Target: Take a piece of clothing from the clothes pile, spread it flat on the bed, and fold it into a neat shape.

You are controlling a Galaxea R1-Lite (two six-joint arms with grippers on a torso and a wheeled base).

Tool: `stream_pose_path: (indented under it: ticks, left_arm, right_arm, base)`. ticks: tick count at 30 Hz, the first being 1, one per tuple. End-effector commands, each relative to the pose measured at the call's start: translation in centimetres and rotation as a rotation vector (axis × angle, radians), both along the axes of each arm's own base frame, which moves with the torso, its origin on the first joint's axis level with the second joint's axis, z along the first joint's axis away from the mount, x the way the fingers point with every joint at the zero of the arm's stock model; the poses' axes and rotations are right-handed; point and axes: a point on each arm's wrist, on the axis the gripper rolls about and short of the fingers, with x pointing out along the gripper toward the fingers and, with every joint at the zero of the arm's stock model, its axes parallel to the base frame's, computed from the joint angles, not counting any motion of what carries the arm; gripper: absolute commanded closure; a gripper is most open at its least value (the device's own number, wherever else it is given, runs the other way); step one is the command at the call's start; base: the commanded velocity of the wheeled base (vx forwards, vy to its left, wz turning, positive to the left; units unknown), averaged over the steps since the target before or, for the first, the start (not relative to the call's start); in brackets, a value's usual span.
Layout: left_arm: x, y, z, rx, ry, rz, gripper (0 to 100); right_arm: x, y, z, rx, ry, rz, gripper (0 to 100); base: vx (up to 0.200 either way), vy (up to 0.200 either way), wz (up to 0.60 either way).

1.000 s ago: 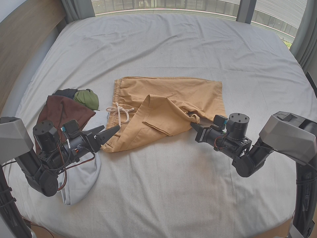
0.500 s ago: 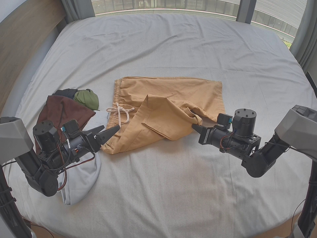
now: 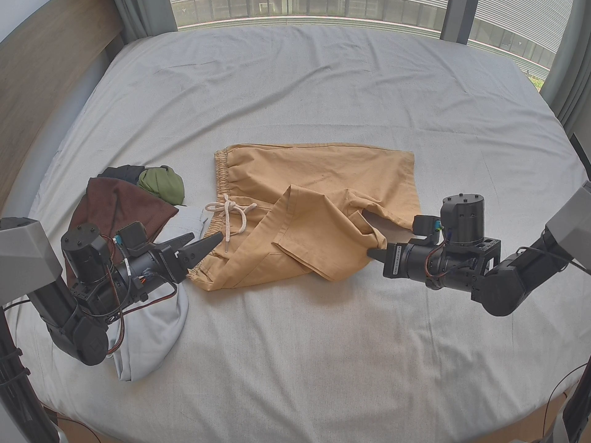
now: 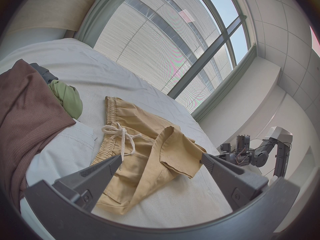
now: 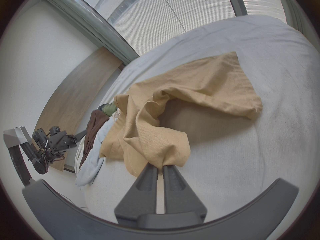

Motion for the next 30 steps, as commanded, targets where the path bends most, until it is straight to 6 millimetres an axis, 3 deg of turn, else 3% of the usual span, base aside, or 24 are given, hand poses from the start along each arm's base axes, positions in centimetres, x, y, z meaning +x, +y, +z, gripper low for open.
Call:
stream_pose_path:
  ticks: [1, 11, 15, 16, 30]
  left_arm:
    - [0.0, 0.0, 0.0, 0.0, 0.001, 0.0, 0]
    - [0.0, -0.1, -0.2, 0.001, 0.007, -0.003, 0]
    - [0.0, -0.1, -0.2, 0.001, 0.006, -0.002, 0]
    - [0.0, -0.1, -0.2, 0.001, 0.006, -0.002, 0]
    - [0.0, -0.1, -0.2, 0.001, 0.007, -0.003, 0]
  right_arm:
    - [0.4, 0.0, 1.1, 0.008, 0.008, 0.005, 100]
    - [2.9, 0.2, -0.4, 0.043, 0.072, -0.014, 100]
    - [3.1, 0.0, -0.9, 0.038, 0.085, -0.019, 100]
    - [3.2, 0.0, -0.8, 0.042, 0.08, -0.021, 0]
    - [2.2, -0.4, -2.5, 0.028, 0.086, -0.017, 0]
  base:
    - [0.0, 0.0, 0.0]
    - [0.0, 0.0, 0.0]
    - [0.0, 0.0, 0.0]
    - [0.0, 0.0, 0.0]
    - [0.0, 0.0, 0.0]
